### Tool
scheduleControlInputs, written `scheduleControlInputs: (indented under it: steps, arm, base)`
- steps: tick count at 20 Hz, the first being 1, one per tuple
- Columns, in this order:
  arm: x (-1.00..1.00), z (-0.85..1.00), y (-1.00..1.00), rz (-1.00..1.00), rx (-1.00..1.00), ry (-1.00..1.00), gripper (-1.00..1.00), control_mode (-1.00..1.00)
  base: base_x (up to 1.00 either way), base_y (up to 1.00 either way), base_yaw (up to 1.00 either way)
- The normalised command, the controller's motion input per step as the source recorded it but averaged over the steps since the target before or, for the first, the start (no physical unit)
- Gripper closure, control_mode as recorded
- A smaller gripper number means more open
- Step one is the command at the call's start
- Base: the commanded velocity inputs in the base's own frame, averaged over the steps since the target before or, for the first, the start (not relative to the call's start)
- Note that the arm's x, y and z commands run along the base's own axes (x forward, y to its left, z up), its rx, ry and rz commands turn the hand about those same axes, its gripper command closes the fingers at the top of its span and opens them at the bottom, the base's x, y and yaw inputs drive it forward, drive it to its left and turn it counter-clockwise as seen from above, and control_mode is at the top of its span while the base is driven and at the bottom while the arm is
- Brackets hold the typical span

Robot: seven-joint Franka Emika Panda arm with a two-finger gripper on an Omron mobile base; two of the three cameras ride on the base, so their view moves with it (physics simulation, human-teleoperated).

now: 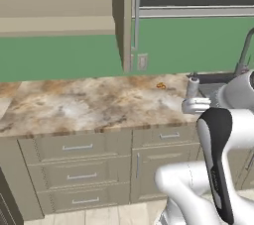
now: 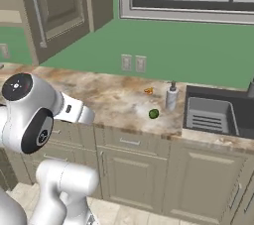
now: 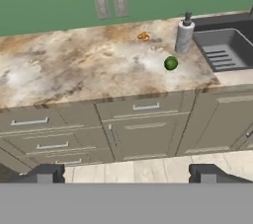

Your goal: Open the cabinet. Pick the soap dispenser and place it next to the sink. Then close the cabinet.

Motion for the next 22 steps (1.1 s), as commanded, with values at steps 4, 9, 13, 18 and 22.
scheduleControlInputs:
  steps: [4, 9, 13, 18, 22]
  arm:
    - [0.00, 0.00, 0.00, 0.00, 0.00, 0.00, -1.00, 1.00]
    - [0.00, 0.00, 0.00, 0.00, 0.00, 0.00, -1.00, 1.00]
    - [0.00, 0.00, 0.00, 0.00, 0.00, 0.00, -1.00, 1.00]
    - [0.00, 0.00, 0.00, 0.00, 0.00, 0.00, -1.00, 1.00]
    - [0.00, 0.00, 0.00, 0.00, 0.00, 0.00, -1.00, 1.00]
  base:
    - [-0.18, 0.91, 0.07]
    - [-0.01, 0.93, 0.02]
    - [-0.01, 0.92, 0.00]
    - [0.15, 0.85, 0.01]
    - [0.56, 0.35, 0.08]
